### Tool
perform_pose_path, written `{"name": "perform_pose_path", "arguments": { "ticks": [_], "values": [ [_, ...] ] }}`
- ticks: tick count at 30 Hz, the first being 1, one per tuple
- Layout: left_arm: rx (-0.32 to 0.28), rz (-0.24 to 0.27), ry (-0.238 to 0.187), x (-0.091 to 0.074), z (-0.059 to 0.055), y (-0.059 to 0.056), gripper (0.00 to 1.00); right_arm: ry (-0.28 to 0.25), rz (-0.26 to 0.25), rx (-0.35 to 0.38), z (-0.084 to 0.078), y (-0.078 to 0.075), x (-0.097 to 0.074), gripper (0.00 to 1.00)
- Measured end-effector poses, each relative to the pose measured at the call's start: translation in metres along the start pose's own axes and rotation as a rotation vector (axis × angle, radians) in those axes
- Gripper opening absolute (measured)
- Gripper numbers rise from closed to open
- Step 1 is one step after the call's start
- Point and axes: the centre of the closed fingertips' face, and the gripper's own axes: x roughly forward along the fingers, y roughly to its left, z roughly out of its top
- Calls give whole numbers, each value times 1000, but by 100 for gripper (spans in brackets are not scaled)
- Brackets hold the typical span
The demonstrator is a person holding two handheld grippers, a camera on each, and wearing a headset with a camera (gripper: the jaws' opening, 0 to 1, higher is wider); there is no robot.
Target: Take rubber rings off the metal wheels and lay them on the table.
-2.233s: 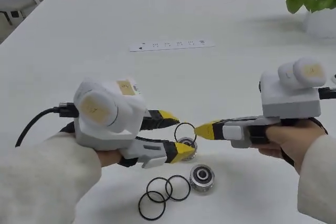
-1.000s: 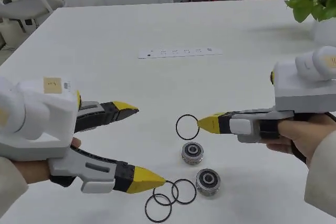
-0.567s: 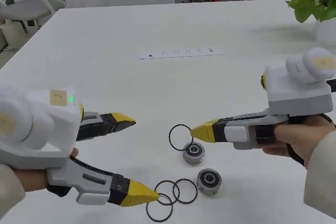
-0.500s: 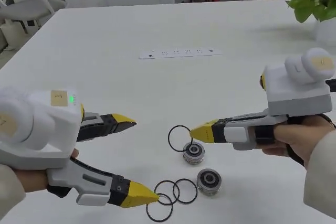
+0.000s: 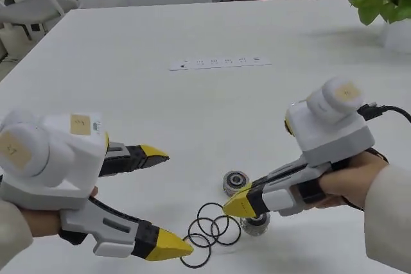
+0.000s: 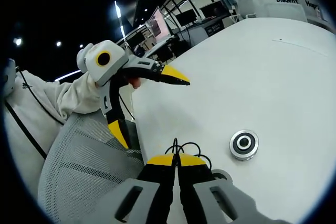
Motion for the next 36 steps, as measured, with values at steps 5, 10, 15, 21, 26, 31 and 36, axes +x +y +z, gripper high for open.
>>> {"name": "perform_pose_path", "arguments": {
  "ticks": [5, 10, 15, 21, 26, 31, 36],
  "values": [
    [-3, -6, 6, 1, -2, -1, 85, 68, 14, 23, -16, 1, 5, 0],
    [-5, -13, 16, 1, -4, -3, 85, 132, 11, 0, -30, 0, 10, 0],
    [-6, -13, 19, 1, -5, -3, 85, 162, -2, -7, -36, -4, 11, 0],
    [-5, -21, 31, 2, -8, -4, 86, 173, -38, -29, -38, -11, 11, 0],
    [-7, -19, 35, 1, -9, -4, 86, 150, -57, -28, -33, -15, 9, 1],
    [-12, -21, 36, 2, -9, -5, 86, 135, -77, -43, -30, -19, 7, 5],
    [-15, -16, 32, 1, -8, -4, 86, 86, -97, -55, -18, -20, 1, 8]
  ]
}}
